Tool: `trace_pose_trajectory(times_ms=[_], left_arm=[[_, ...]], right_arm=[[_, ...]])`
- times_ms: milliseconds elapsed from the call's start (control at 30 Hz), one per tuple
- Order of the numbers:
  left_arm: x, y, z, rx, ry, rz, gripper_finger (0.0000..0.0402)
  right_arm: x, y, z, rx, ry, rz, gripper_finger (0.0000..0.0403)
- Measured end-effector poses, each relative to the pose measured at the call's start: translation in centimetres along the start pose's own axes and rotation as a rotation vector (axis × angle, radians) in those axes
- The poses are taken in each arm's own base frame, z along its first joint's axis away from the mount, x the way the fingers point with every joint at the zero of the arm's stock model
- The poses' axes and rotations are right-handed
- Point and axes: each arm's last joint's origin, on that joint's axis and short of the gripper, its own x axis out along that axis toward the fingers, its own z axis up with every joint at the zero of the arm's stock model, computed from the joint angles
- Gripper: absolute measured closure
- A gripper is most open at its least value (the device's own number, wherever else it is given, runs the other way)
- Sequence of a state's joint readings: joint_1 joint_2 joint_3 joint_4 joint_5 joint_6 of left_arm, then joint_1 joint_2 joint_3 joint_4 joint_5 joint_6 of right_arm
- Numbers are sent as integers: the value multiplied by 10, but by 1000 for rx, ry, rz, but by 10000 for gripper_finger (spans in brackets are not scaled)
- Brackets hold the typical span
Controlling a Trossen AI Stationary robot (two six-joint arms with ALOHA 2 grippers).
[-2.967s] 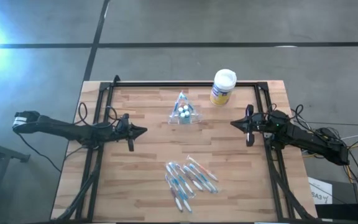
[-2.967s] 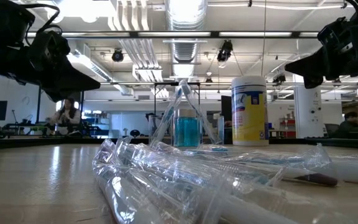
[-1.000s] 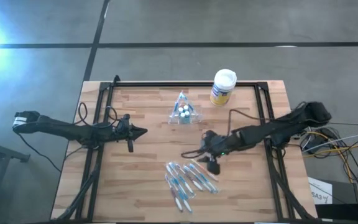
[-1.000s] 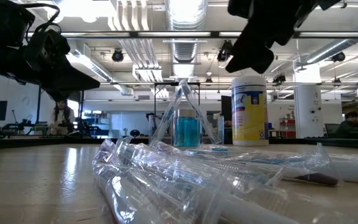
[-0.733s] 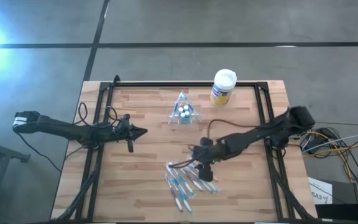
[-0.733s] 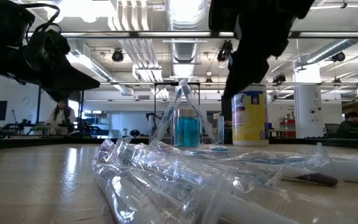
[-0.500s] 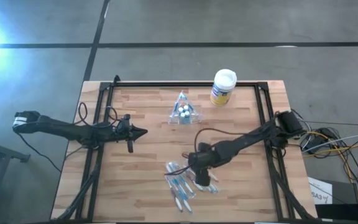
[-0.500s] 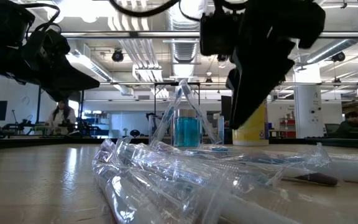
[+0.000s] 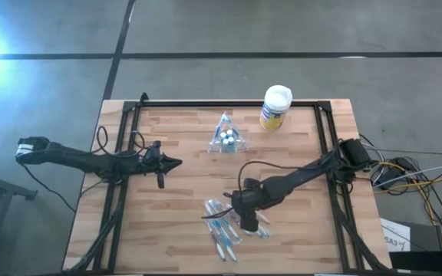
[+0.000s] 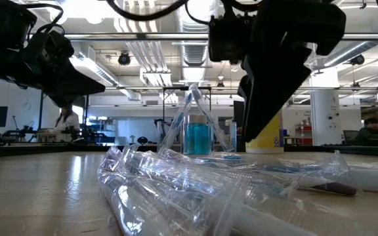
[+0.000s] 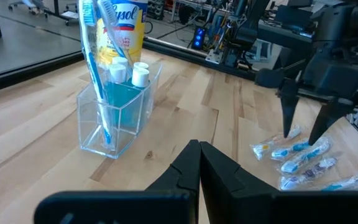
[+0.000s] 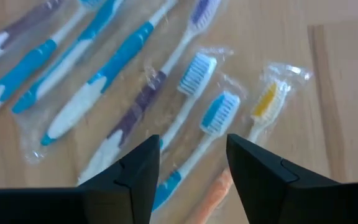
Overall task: Pick & Place toothbrushing station
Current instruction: Put the blue toothbrush into the transparent organizer
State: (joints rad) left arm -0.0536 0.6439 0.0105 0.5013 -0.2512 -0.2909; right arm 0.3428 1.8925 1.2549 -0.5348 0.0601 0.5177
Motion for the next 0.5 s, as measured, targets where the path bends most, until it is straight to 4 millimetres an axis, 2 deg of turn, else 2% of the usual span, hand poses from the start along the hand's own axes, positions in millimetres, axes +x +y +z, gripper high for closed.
trace_pose_trajectory(times_ms=[233,500], left_arm=[[0,0,0,0,0,0,392],[0,0,0,-1,0,0,392]], right_arm=[[-2,9,-3,-31,-42,-55,260],[0,8,-6,-48,-40,-71,295]])
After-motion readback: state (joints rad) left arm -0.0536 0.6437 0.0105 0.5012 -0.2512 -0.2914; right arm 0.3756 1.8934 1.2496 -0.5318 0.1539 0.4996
